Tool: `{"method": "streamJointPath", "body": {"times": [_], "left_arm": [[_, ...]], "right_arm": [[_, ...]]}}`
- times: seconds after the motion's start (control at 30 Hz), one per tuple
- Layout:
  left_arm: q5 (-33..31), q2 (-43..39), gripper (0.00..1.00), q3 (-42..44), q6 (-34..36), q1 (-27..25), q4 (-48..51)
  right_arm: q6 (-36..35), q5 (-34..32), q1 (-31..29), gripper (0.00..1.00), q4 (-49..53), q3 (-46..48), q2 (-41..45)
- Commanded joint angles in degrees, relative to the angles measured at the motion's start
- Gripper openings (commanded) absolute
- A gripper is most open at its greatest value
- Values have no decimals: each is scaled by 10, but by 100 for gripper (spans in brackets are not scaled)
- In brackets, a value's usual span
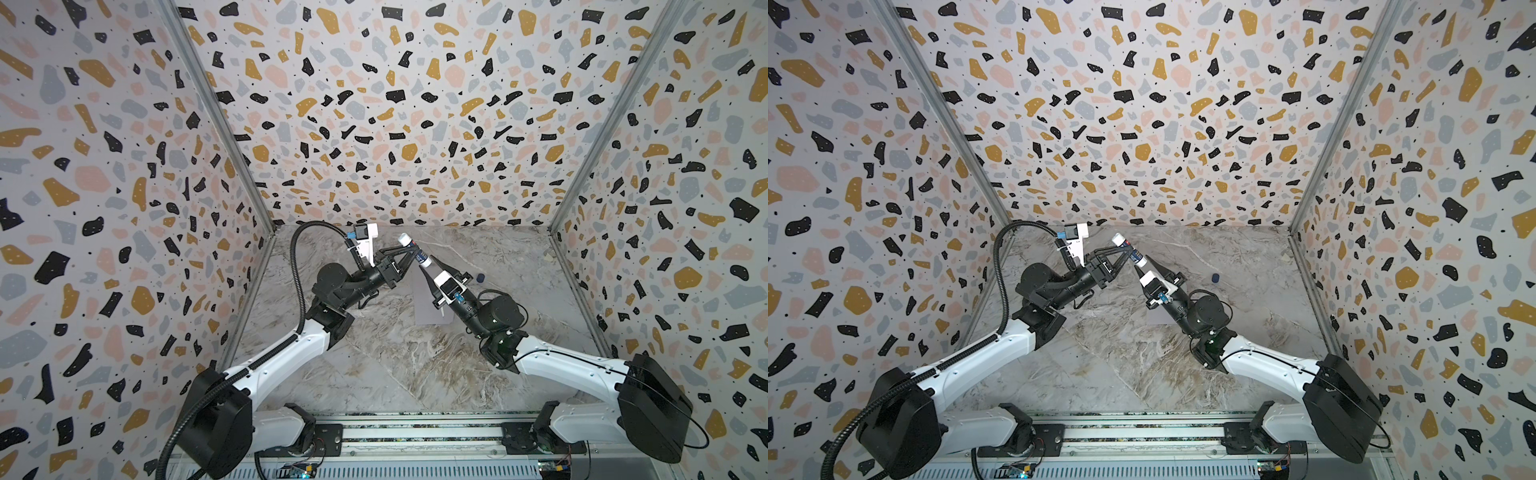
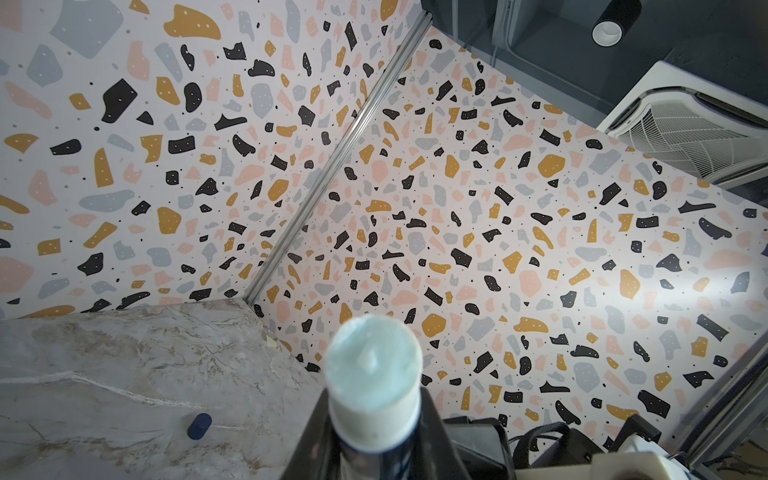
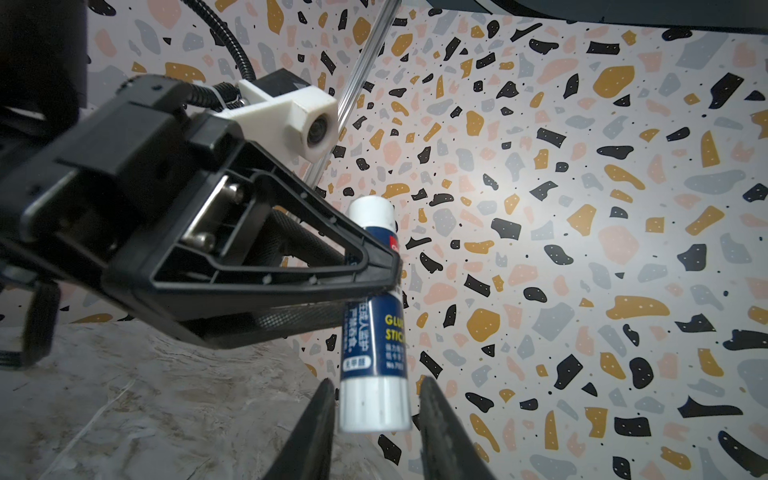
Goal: Place the letter into the envelope and seal it
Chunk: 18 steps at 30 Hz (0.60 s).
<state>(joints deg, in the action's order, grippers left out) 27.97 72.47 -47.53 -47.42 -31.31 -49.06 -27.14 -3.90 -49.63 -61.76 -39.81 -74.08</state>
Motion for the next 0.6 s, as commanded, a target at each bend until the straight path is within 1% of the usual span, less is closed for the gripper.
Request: {"method": "streamJointPath", "body": {"times": [0.0,0.1,0.2,0.3,0.37,0.4,0.47,0.57], "left_arm": [[9,0,0,-19,-2,-3,-43],[11,0,0,-19,-3,-3,-44],[12,0,0,-19,-3,-3,-44],[16,1,0,-18,-2,-3,-47],[19,2,0,-17,1,-3,-48],[24,2,0,-17,5,-3,-48],[37,1,0,-15,16,-3,-55],[56,0,0,-11,33,-3,-74]], "right_arm": [[3,-8,-3,30,-20,-25,1],[3,-8,-3,26,-11,-29,-1],[7,-7,-3,25,-6,-30,0],[20,-7,-3,17,9,-36,0],[39,8,1,10,29,-42,6],[58,32,8,9,44,-45,11],[121,106,36,7,85,-57,22],[266,262,105,6,122,-80,26]]}}
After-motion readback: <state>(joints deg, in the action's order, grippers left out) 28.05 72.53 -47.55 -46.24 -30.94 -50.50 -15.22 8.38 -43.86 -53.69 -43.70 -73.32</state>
